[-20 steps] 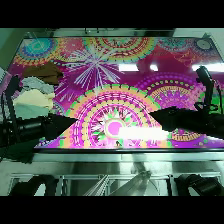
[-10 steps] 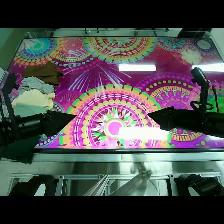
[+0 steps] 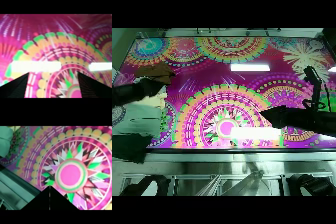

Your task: Fold the shirts.

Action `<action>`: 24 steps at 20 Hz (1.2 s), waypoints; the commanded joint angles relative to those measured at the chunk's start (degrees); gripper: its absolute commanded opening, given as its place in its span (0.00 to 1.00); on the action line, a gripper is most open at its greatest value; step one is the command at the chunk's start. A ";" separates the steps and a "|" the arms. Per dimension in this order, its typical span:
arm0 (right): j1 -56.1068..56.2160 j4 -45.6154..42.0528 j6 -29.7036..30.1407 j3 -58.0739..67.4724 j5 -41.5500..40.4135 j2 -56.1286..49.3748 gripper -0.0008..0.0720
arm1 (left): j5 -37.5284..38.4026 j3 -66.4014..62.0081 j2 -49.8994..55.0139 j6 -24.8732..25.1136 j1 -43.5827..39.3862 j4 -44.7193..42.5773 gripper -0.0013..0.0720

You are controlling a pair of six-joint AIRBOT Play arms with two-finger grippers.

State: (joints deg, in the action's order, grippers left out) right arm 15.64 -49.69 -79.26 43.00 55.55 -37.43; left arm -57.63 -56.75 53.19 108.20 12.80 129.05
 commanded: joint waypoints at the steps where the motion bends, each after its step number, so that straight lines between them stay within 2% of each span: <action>1: 0.02 -0.24 -0.02 -0.02 -1.51 -0.85 0.04 | -9.16 -18.43 22.40 3.69 7.89 -5.01 0.98; 5: 0.02 -0.24 -0.02 -0.02 -1.53 -3.56 0.04 | -12.66 -43.10 46.56 5.51 7.54 -5.84 0.99; 9: 0.02 -0.26 0.00 -0.02 -1.53 -6.45 0.04 | -10.82 -62.69 62.18 5.51 1.68 -21.90 0.99; 11: 0.02 -0.24 -0.02 -0.02 -1.53 -7.48 0.04 | -3.69 -63.30 64.74 5.55 -0.35 -24.50 0.99; 13: 0.02 -0.24 -0.02 -0.02 -1.55 -8.26 0.04 | 5.95 -58.71 64.96 5.77 -1.68 -27.02 0.99; 16: 0.04 -0.20 -0.02 -0.02 -1.53 -8.55 0.04 | 12.94 -54.71 64.96 5.79 -2.84 -33.66 0.99; 18: 0.02 -0.22 -0.02 -0.02 -1.55 -8.55 0.04 | 14.58 -55.08 65.64 5.81 -2.93 -35.52 0.99; 22: 0.04 -0.22 -0.02 -0.02 -1.55 -8.55 0.04 | 8.74 -61.75 71.30 5.81 -2.95 -36.50 0.99; 24: 0.02 -0.22 -0.02 -0.02 -1.55 -8.55 0.04 | 9.27 -60.11 71.76 5.81 -3.37 -36.59 0.97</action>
State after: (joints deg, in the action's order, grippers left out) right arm 15.64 -49.93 -79.26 43.00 53.95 -45.93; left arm -47.62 -116.46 123.04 114.04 9.80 94.00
